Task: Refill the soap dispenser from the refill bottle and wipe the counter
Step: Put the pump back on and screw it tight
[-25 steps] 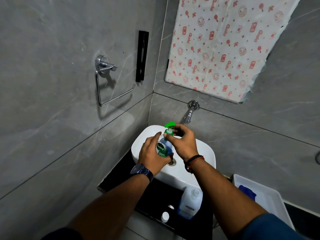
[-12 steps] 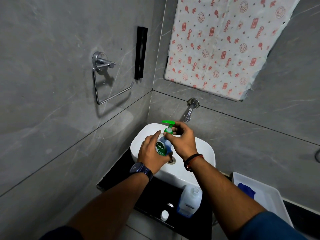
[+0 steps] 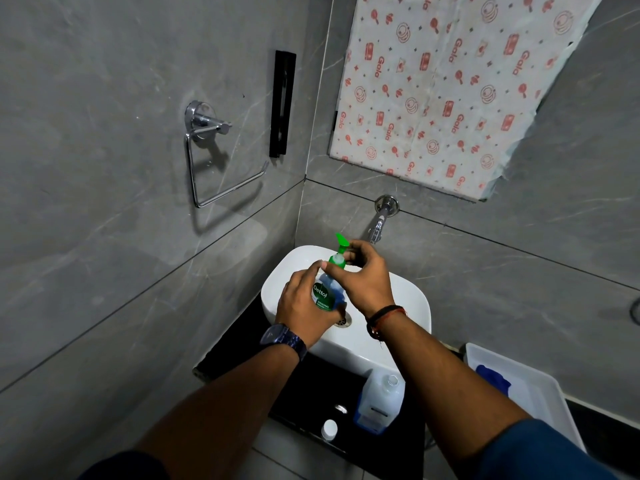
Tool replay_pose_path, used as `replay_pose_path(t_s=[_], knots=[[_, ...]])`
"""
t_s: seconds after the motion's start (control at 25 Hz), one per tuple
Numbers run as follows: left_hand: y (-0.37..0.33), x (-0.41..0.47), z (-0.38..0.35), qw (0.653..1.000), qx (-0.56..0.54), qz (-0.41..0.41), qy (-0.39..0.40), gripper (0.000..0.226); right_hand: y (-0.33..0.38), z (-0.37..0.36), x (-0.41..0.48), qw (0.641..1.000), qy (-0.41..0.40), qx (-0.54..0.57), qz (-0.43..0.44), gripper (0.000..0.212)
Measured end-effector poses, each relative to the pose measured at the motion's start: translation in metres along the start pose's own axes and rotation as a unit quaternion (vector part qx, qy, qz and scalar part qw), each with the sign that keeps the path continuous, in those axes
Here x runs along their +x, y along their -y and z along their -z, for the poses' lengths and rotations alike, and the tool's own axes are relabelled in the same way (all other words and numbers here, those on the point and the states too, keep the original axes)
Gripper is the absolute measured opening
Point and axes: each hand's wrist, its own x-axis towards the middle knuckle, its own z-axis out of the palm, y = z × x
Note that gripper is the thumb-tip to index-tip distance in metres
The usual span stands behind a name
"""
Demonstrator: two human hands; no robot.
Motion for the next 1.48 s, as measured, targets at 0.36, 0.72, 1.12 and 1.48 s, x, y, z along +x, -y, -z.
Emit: replay_pose_path(t_s=[0.36, 0.72, 1.12, 1.48], knots=[[-0.002, 0.001, 0.003, 1.000, -0.006, 0.015, 0.009, 0.093, -0.001, -0.003, -0.002, 1.000, 0.006, 0.024, -0.003, 0.042], [-0.002, 0.000, 0.004, 1.000, -0.007, 0.006, -0.003, 0.091, -0.002, -0.004, 0.000, 0.998, 0.038, 0.027, -0.032, 0.033], [-0.005, -0.001, 0.000, 1.000, 0.006, 0.024, 0.004, 0.094, 0.004, -0.017, -0.003, 0.998, -0.050, -0.038, -0.026, 0.035], [0.001, 0.002, 0.000, 0.998, 0.049, 0.045, 0.024, 0.094, 0.026, -0.008, 0.001, 0.986, -0.143, -0.061, -0.057, 0.044]])
